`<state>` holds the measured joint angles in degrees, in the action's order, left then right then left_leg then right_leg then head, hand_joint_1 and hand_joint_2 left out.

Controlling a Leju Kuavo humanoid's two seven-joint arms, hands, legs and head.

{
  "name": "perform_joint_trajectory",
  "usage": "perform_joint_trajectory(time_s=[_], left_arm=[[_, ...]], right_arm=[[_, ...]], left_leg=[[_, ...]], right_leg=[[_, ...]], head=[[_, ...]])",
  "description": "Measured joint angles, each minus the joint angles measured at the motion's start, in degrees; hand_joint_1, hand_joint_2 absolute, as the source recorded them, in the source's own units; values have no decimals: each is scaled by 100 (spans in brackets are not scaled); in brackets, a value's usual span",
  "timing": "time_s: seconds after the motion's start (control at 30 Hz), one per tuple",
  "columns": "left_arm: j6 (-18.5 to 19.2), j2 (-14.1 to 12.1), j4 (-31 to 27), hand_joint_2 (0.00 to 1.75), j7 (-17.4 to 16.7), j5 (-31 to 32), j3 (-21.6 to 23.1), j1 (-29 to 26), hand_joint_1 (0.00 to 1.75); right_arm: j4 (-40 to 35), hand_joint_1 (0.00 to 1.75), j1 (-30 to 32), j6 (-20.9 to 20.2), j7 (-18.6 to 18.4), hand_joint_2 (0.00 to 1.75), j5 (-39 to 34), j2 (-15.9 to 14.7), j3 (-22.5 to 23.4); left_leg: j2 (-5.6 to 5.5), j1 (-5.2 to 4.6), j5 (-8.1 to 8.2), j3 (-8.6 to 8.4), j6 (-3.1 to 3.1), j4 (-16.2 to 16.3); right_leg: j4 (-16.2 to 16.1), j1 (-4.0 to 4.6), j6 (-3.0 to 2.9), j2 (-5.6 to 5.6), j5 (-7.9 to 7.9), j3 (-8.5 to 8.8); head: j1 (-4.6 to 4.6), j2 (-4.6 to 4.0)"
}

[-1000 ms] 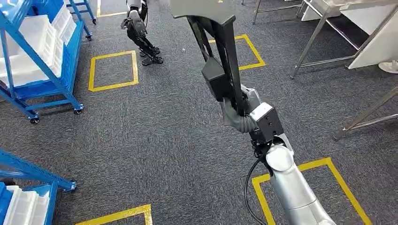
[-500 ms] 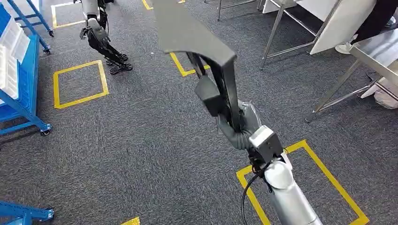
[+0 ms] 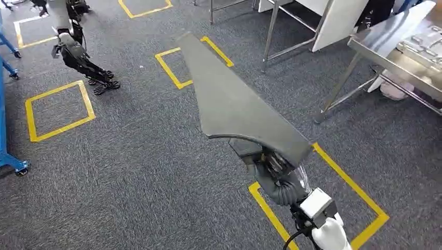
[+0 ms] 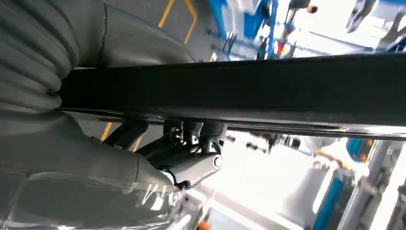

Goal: Take the parts from the cabinet and place them on the table.

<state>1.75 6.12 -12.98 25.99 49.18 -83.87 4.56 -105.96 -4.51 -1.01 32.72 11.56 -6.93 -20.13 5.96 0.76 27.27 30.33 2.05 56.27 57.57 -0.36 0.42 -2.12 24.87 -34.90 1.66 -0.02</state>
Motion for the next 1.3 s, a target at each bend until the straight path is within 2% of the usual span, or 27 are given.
perform_joint_trajectory(time_s=[0.03, 0.07, 0.1, 0.17, 0.2, 0.23, 0.3, 0.33, 0.37, 0.4, 0.5, 0.53, 0.6, 0.63, 0.7, 0.73, 0.8, 0.83, 0.87, 0.9, 1.03, 1.07, 1.1, 1.13, 1.2, 1.23, 1.3], left_arm=[[0, -2, 0, 0, 22, 0, 0, 8, 0], [0, -15, 0, 0, 41, -2, 0, 10, 0], [9, -20, 0, 0, 68, -2, 0, 6, 0], [20, -28, 0, 0, 76, -2, 0, -9, 0], [24, -28, 0, 0, 76, -2, 0, -17, 0], [24, -33, 0, 0, 76, -2, 0, -28, 0], [24, -39, 0, 0, 79, -2, -2, -25, 0], [26, -46, 0, 0, 87, -2, -2, -24, 0], [39, -59, 0, 0, 94, -4, -2, -29, 0], [48, -68, 0, 0, 92, -11, -2, -30, 0], [8, -70, 0, 0, 41, -50, -11, -6, 0], [-48, -61, 0, 0, -11, -37, -11, 11, 0], [-127, -61, 0, 0, -48, 26, -11, 28, 0], [-155, -74, 0, 0, -83, 77, -9, 16, 0], [-196, -96, 0, 0, -229, 131, -2, -3, 0], [-205, -100, 0, 0, -301, 131, -2, -6, 0], [-197, -128, 0, 0, -380, 125, -2, 3, 0], [-195, -140, 0, 0, -402, 90, -4, 1, 0], [-173, -173, 0, 0, -433, 50, -4, 2, 0], [-157, -219, 0, 0, -453, 17, -7, 0, 0], [-190, -365, -2, 0, -507, -39, -37, 12, 0], [-188, -402, -4, 0, -525, -79, -46, 19, 0], [-166, -448, -4, 0, -549, -136, -72, 5, 0], [-133, -510, -4, 0, -562, -151, -99, -1, 0], [-133, -632, -11, 0, -621, -216, -149, -46, 0], [-127, -706, -15, 0, -621, -245, -168, -57, 0], [-109, -785, -17, 0, -614, -282, -234, -60, 0]], right_arm=[[-67, 175, 73, -2, 11, 175, 41, -4, 9], [-107, 175, 101, -9, 26, 175, 41, -6, 11], [-144, 175, 101, -24, 35, 175, 35, -2, 9], [-201, 175, 132, -39, 39, 175, 30, 0, 4], [-214, 175, 154, -46, 37, 175, 30, 0, 4], [-225, 175, 175, -57, 35, 175, 28, 0, 4], [-236, 175, 185, -66, 35, 175, 19, 0, 4], [-260, 175, 186, -120, 37, 175, -22, 0, 4], [-290, 175, 185, -164, 53, 175, -70, 0, 4], [-319, 175, 180, -188, 72, 175, -92, 4, 4], [-363, 175, 170, -221, 96, 175, -105, 4, 9], [-365, 175, 139, -221, 94, 175, -105, 4, 19], [-378, 175, 89, -210, 79, 175, -101, 4, 57], [-378, 175, 62, -197, 63, 175, -101, 4, 92], [-376, 175, 77, -175, 42, 175, -109, 4, 168], [-371, 175, 77, -177, 35, 175, -134, 4, 205], [-352, 175, 46, -219, 33, 175, -164, 4, 273], [-338, 175, 20, -223, 31, 175, -164, -2, 308], [-330, 175, -2, -221, 31, 175, -166, -2, 332], [-319, 175, -15, -221, 31, 175, -166, -2, 348], [-297, 175, -15, -210, 28, 175, -149, -15, 407], [-297, 175, 4, -205, 28, 175, -136, -17, 417], [-295, 175, 5, -194, 28, 175, -133, -31, 433], [-295, 175, 12, -188, 28, 175, -133, -35, 439], [-271, 175, 82, -177, 31, 175, -123, -46, 448], [-262, 175, 125, -155, 31, 175, -87, -48, 450], [-262, 175, 169, -101, 39, 175, 11, -74, 450]], left_leg=[[-25, 28, 52, -2, 52, 27], [-260, 38, 159, 29, 65, 165], [-444, 46, 404, 205, 64, 559], [-549, 41, 846, 684, 74, 1547], [-553, 41, 931, 873, 72, 1901], [-556, 41, 839, 931, 53, 1954], [-589, 41, 396, 661, 4, 1294], [-699, 41, 87, 384, -34, 684], [-1001, 41, -72, 189, -74, 223], [-1080, 52, -17, 138, -86, 92], [-923, -12, -22, 122, -139, 103], [-851, 48, -67, 95, -195, 28], [-706, 44, -95, 75, -265, -15], [-628, 30, -94, 76, -269, -13], [-483, 17, -81, 79, -275, -8], [-414, 16, -71, 77, -266, -5], [-293, 17, -45, 61, -240, 9], [-229, 19, -18, 46, -218, 26], [-187, 14, 9, 25, -186, 41], [-144, -32, 34, 15, -147, 45], [62, -16, 73, -65, 1, 20], [-71, 20, 141, -57, 31, 75], [-298, 27, 308, 30, 34, 301], [-415, 38, 487, 177, 40, 622], [-548, 37, 933, 713, 66, 1711], [-550, 37, 934, 849, 60, 1934], [-569, 36, 519, 711, 23, 1481]], right_leg=[[-57, -74, -64, 89, -39, 43], [-74, -62, -77, 128, -44, 57], [-70, -59, -123, 185, -43, 57], [-67, -34, -145, 320, -34, 59], [-61, -16, -155, 387, -32, 59], [-54, -1, -156, 485, -32, 66], [-45, 9, -153, 629, -30, 82], [-39, 10, -144, 704, -27, 92], [-32, -2, -130, 762, -24, 83], [-1, 34, -93, 815, -19, 59], [-39, -35, 24, 975, -53, 39], [-31, 0, 70, 1017, -55, 27], [342, 5, 73, 495, 215, -151], [850, -4, 93, 344, 481, -395], [1722, -34, 129, 277, 799, -823], [1838, -48, 139, 270, 777, -888], [1275, -64, 153, 217, 397, -597], [649, -62, 140, 128, 124, -270], [105, -44, 107, -110, -37, 33], [42, 12, 50, -276, 48, 71], [-18, 24, -69, -6, 9, 44], [-52, -19, -105, 63, -13, 81], [-62, -26, -138, 115, -17, 88], [-62, -24, -157, 150, -14, 85], [-58, 1, -182, 319, -8, 86], [-51, 12, -183, 403, -7, 89], [-35, 24, -184, 563, -4, 100]], head=[[-4, 2], [-9, 0], [-13, 0], [-20, 0], [-15, 0], [-15, 0], [-15, 0], [-13, 0], [-15, 0], [-11, 0], [-17, 0], [-11, 0], [37, 0], [48, 0], [50, 0], [46, 0], [63, 0], [81, 0], [116, 0], [136, 0], [136, 0], [120, 0], [116, 0], [111, 0], [103, 0], [103, 0], [103, 0]])
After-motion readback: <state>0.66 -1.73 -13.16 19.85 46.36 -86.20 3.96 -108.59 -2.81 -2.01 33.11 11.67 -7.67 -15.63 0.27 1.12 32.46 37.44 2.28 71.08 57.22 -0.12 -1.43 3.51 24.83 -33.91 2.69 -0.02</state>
